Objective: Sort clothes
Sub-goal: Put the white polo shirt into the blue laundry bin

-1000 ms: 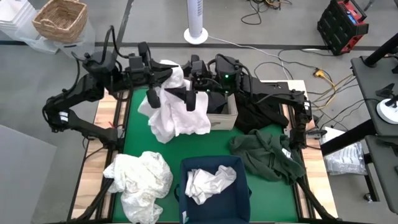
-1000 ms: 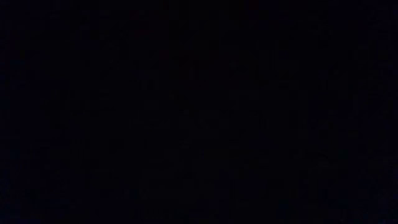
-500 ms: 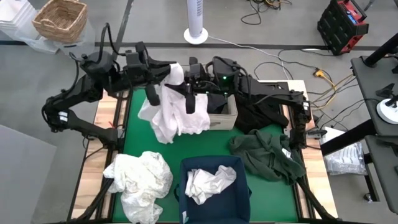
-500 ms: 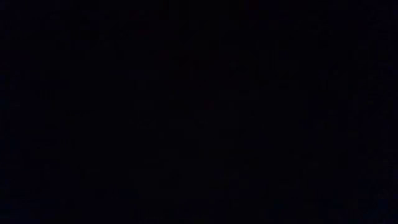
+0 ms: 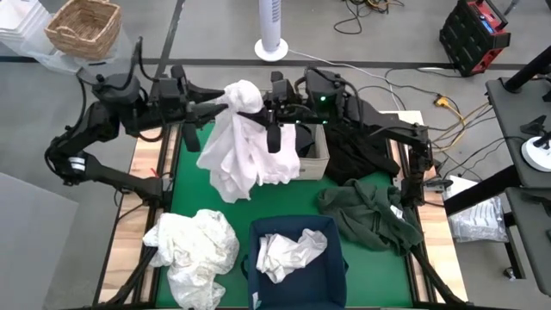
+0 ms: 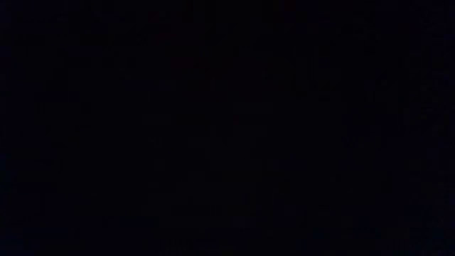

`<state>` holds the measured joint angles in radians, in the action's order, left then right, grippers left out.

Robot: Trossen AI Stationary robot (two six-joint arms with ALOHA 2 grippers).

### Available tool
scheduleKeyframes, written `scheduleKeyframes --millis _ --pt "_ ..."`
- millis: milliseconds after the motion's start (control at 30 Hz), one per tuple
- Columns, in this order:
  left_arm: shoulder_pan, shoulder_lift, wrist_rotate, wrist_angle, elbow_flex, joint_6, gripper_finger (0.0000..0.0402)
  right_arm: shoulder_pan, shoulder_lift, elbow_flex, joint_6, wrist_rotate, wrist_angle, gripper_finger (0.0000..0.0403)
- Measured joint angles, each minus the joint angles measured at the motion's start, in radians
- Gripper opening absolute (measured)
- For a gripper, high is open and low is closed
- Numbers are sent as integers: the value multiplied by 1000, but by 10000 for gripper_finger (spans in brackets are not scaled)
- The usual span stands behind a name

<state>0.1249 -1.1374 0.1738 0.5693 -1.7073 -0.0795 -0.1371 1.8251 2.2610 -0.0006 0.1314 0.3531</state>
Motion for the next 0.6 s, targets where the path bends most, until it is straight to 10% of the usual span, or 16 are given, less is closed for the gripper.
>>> scheduleKeyframes --millis 600 --pt "1 108 196 61 0 -16 145 65 -127 96 179 176 96 9"
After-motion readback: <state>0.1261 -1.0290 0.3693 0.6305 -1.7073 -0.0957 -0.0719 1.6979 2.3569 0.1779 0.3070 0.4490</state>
